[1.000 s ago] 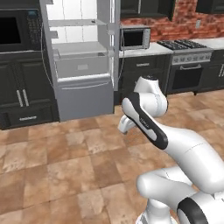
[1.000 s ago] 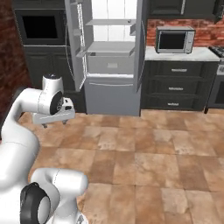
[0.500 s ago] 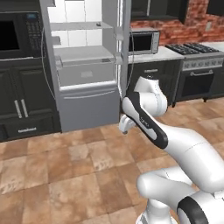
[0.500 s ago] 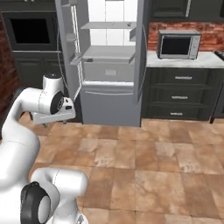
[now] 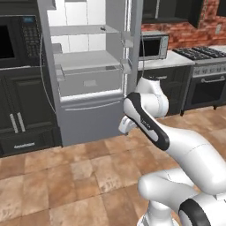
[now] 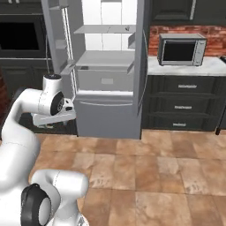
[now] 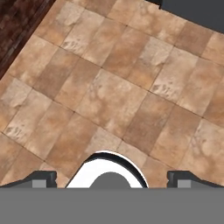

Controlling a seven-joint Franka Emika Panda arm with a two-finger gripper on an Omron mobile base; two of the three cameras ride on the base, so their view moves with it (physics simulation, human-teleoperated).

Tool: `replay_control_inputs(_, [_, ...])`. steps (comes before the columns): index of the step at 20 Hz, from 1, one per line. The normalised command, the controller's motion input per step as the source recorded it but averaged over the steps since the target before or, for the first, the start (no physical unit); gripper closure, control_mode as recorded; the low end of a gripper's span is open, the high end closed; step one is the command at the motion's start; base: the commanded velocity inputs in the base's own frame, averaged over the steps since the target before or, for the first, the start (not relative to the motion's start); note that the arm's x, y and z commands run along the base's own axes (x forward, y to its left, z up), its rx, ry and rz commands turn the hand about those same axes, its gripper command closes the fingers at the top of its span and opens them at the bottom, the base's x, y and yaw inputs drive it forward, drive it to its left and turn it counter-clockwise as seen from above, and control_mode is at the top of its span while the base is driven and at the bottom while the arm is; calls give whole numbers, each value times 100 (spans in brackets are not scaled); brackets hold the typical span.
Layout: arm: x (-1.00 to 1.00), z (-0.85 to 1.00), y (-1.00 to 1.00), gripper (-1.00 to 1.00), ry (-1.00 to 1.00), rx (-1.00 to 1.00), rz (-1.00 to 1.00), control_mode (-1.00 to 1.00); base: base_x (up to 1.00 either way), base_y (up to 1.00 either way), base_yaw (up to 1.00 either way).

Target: Gather the lemon wedge and tomato from the fridge and place them on a tray on the dining counter. Then gather the fishs from the fridge and place them on the other tray.

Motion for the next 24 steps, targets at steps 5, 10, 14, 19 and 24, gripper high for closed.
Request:
replay_control_inputs(5, [0, 0, 0, -100, 0, 0, 0, 100, 72, 21, -8])
replay_control_inputs(10, [0, 0, 0, -100, 0, 0, 0, 100, 70, 30, -7])
replay_control_inputs(14, [0, 0, 0, -100, 0, 0, 0, 100, 73, 31, -5])
replay_control_inputs(19, [0, 0, 0, -100, 0, 0, 0, 100, 73, 47, -7])
replay_control_inputs(24, [0, 0, 0, -100, 0, 0, 0, 100, 70, 49, -6])
